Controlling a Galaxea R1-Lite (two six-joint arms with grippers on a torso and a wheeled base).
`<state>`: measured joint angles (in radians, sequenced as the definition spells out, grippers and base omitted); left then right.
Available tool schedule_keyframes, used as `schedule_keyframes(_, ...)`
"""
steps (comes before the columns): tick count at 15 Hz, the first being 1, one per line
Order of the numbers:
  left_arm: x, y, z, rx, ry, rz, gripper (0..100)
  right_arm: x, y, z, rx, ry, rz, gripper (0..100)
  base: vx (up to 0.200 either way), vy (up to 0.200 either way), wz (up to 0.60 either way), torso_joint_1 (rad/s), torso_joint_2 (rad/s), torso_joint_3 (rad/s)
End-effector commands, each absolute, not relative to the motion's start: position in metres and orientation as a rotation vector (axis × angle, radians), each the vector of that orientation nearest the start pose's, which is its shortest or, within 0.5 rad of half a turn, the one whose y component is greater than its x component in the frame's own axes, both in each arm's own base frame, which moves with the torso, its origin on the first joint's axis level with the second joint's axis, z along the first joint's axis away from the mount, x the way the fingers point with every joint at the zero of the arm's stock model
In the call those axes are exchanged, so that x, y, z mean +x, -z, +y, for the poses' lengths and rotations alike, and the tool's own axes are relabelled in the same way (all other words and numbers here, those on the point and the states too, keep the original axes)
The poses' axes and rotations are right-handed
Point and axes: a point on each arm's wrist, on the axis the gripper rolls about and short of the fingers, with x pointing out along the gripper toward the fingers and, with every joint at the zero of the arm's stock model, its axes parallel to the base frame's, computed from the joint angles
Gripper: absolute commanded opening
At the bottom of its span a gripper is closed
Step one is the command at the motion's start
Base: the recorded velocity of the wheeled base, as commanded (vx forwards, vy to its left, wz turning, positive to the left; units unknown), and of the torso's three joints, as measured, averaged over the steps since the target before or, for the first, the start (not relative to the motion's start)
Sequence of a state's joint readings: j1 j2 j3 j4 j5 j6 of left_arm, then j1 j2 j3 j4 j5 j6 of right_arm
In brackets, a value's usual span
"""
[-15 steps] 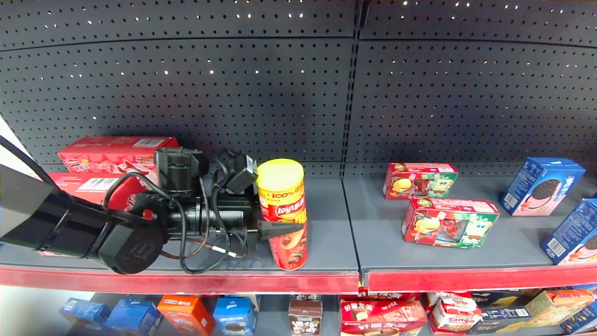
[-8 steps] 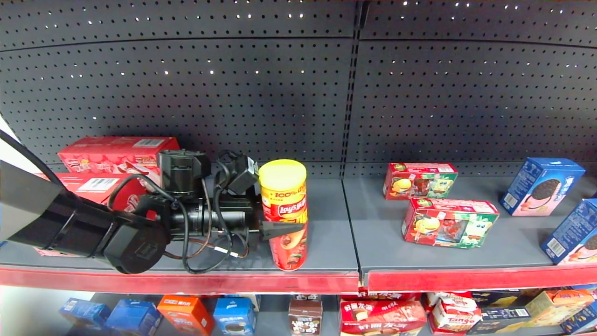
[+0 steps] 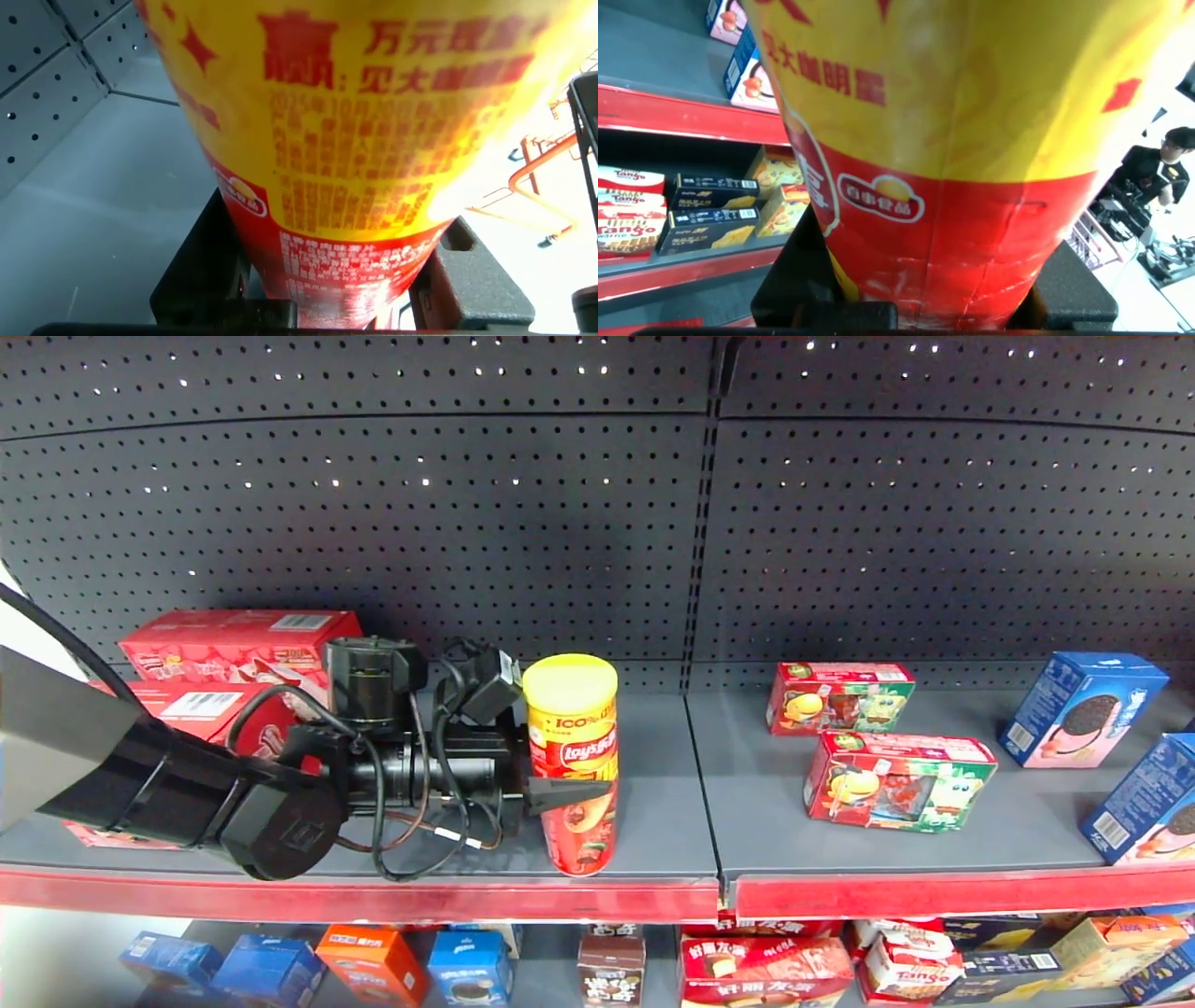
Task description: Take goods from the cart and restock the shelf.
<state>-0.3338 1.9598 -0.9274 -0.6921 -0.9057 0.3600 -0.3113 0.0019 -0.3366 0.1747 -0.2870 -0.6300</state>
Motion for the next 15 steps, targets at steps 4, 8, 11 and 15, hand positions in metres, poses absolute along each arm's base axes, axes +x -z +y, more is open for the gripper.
schedule_keyframes(4, 0.338, -0.137, -0.134, 0.208, 1.26, 0.113, 0, -0.059, -0.145, 0.012, -0.613, 0.628, 0.031, 0, 0.0, 0.0, 0.0, 0.0, 0.0, 0.0)
schedule_keyframes(8, 0.338, -0.135, -0.131, 0.207, 1.254, 0.119, 0, -0.059, -0.145, 0.012, -0.615, 0.628, 0.031, 0, 0.0, 0.0, 0.0, 0.0, 0.0, 0.0)
schedule_keyframes(11, 0.334, -0.132, -0.125, 0.202, 1.245, 0.138, 0, -0.058, -0.144, 0.012, -0.615, 0.627, 0.034, 0, 0.0, 0.0, 0.0, 0.0, 0.0, 0.0)
schedule_keyframes(15, 0.334, -0.132, -0.125, 0.202, 1.242, 0.14, 0, -0.059, -0.145, 0.012, -0.615, 0.626, 0.032, 0, 0.0, 0.0, 0.0, 0.0, 0.0, 0.0)
